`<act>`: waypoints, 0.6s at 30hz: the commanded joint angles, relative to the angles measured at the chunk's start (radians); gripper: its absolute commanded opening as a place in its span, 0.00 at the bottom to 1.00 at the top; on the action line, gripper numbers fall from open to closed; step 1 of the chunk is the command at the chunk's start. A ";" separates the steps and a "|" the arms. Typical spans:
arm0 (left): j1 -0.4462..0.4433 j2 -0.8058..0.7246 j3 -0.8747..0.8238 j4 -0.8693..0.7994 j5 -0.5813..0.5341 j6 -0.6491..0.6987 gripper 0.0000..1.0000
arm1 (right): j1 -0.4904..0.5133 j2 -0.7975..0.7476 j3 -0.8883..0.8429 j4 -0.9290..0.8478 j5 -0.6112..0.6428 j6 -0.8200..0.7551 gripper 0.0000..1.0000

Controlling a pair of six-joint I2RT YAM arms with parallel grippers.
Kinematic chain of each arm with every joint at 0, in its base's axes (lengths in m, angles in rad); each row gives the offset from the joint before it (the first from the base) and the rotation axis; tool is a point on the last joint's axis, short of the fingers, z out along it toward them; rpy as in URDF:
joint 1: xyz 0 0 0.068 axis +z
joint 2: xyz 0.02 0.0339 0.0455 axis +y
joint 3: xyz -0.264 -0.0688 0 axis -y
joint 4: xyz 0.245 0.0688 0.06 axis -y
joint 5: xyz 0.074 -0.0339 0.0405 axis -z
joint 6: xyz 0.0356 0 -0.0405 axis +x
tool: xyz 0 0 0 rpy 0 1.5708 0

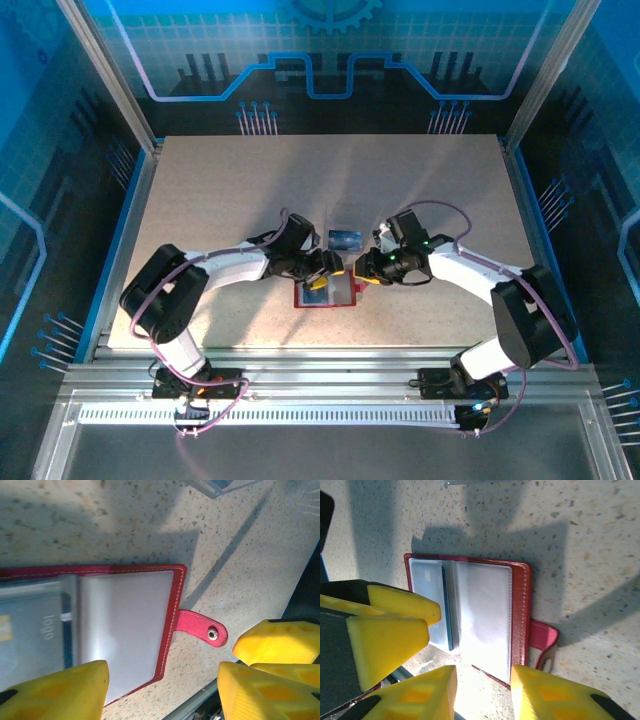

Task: Take the credit cards out of the card holder

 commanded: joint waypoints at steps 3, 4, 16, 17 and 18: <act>0.031 -0.087 -0.073 -0.009 -0.020 0.010 0.60 | 0.050 0.060 0.060 0.023 -0.014 0.022 0.35; 0.036 -0.098 -0.084 -0.009 -0.021 0.010 0.60 | 0.057 0.069 0.067 0.025 -0.014 0.024 0.35; 0.085 -0.190 -0.189 -0.006 -0.024 0.005 0.56 | 0.138 0.193 0.145 0.082 -0.027 0.062 0.35; 0.089 -0.196 -0.195 -0.006 -0.024 0.004 0.55 | 0.142 0.204 0.149 0.091 -0.030 0.066 0.35; 0.093 -0.200 -0.201 -0.006 -0.024 0.003 0.53 | 0.146 0.215 0.153 0.097 -0.034 0.069 0.34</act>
